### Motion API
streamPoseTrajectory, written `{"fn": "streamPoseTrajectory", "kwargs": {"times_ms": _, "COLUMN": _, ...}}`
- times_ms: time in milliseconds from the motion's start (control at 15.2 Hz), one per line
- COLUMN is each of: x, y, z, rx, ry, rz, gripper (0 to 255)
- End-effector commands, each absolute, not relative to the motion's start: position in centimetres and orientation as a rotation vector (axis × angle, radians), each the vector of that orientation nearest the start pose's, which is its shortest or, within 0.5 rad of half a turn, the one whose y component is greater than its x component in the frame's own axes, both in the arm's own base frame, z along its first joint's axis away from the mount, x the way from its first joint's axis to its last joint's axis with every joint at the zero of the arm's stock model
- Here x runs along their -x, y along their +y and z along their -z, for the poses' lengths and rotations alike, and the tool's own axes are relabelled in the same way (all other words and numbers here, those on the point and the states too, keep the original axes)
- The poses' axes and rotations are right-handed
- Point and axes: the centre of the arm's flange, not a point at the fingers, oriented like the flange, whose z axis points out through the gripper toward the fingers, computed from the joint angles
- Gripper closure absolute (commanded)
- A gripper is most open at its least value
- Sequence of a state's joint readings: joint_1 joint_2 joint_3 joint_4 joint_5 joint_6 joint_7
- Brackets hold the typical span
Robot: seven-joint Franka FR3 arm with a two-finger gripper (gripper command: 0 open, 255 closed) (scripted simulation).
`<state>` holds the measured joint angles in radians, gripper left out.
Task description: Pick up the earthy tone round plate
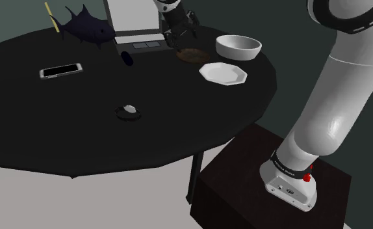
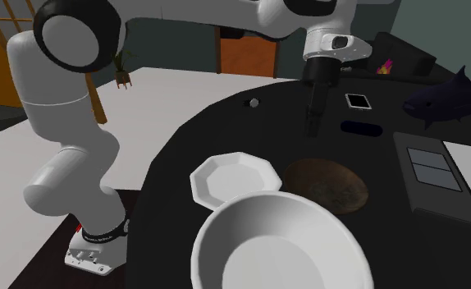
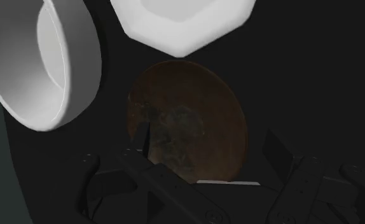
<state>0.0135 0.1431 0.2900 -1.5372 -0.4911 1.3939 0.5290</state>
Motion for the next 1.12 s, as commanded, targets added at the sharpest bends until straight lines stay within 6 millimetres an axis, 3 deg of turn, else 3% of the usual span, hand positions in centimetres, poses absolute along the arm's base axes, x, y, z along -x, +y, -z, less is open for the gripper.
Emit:
{"fn": "streamPoseTrajectory", "kwargs": {"times_ms": 0, "x": -59.4, "y": 11.6, "z": -54.8, "rx": -2.548, "ry": -0.326, "rz": 0.105, "gripper": 0}}
{"fn": "streamPoseTrajectory", "kwargs": {"times_ms": 198, "x": -63.0, "y": 12.9, "z": -53.2, "rx": -2.485, "ry": -0.336, "rz": 0.121, "gripper": 0}}
{"fn": "streamPoseTrajectory", "kwargs": {"times_ms": 792, "x": -63.0, "y": 12.9, "z": -49.2, "rx": -2.485, "ry": -0.336, "rz": 0.121, "gripper": 0}}
{"fn": "streamPoseTrajectory", "kwargs": {"times_ms": 858, "x": -63.0, "y": 12.9, "z": -49.2, "rx": -2.485, "ry": -0.337, "rz": 0.121, "gripper": 255}}
{"fn": "streamPoseTrajectory", "kwargs": {"times_ms": 1056, "x": -63.1, "y": 12.9, "z": -49.2, "rx": -2.485, "ry": -0.337, "rz": 0.121, "gripper": 255}}
